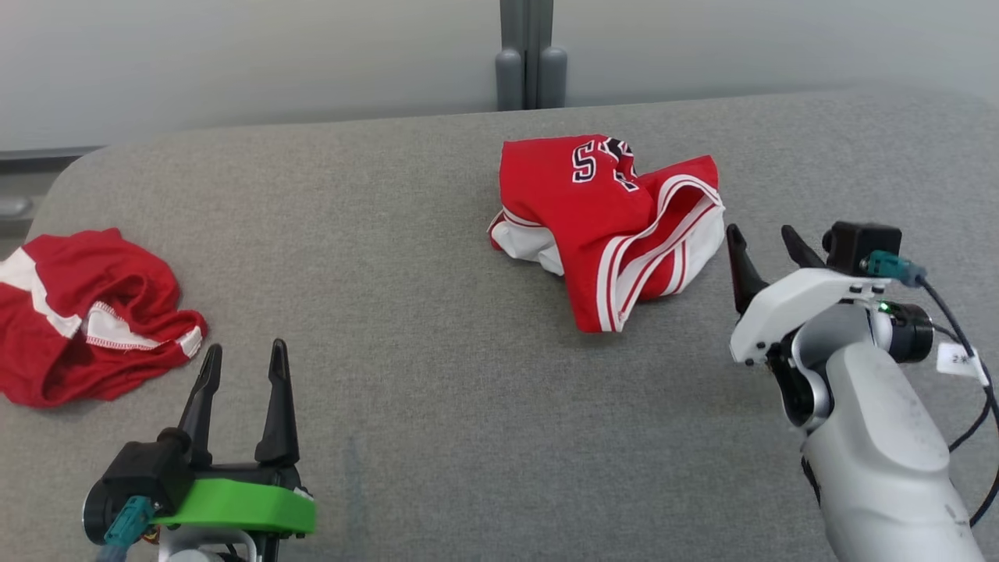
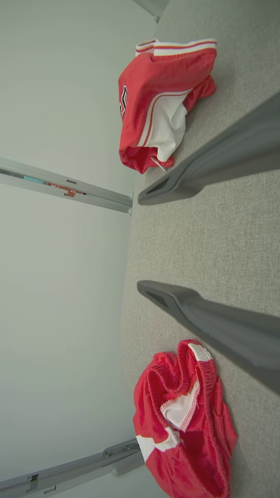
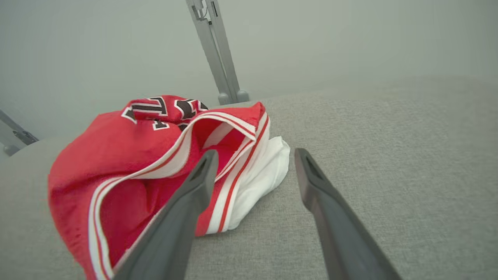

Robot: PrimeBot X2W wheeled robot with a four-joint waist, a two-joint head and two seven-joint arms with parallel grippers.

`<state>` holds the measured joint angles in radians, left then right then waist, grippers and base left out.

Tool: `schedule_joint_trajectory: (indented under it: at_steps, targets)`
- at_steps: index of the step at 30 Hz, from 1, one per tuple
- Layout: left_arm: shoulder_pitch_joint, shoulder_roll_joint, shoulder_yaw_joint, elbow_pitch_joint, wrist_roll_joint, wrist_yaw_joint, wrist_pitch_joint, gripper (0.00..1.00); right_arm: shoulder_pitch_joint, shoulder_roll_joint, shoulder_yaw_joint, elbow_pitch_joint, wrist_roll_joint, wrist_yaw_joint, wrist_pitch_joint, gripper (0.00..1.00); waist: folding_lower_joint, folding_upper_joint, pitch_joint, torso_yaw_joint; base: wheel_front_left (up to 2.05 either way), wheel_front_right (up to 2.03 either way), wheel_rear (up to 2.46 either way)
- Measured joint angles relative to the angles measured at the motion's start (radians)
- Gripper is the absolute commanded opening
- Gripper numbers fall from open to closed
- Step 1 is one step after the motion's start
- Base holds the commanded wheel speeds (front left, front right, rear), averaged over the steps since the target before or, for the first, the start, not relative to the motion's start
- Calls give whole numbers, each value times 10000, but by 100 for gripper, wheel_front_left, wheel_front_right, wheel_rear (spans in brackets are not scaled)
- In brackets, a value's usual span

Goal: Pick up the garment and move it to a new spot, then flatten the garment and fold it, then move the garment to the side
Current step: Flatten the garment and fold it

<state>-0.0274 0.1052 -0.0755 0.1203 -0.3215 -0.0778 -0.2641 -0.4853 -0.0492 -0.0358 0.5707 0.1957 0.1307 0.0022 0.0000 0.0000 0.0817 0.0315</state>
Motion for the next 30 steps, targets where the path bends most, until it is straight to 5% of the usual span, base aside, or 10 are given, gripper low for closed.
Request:
schedule_joint_trajectory:
  at_steps: [8,18,19,20,30]
  targets:
    - [-447,-157,-186,-79,104,-138,2,100,-1986,6,-884,2876,-161,0,-222,100,0,0,660,613,0,0,0]
    - [-832,-240,-226,-12,207,-290,0,100,-3304,-199,-1563,4911,-788,0,-771,100,0,0,1362,1401,0,0,0]
    - [-854,-251,-215,-6,207,-291,0,100,-3406,-251,-1559,4993,-911,0,-930,42,0,0,1402,1468,0,0,0]
    - [-863,-265,-192,-4,207,-293,0,100,-3496,-286,-1540,5016,-1035,0,-1093,0,0,0,1428,1513,0,0,0]
    - [-792,-366,-59,144,236,-370,0,100,-4789,-295,-261,4506,-1900,2,-2504,0,0,0,1063,1603,0,0,0]
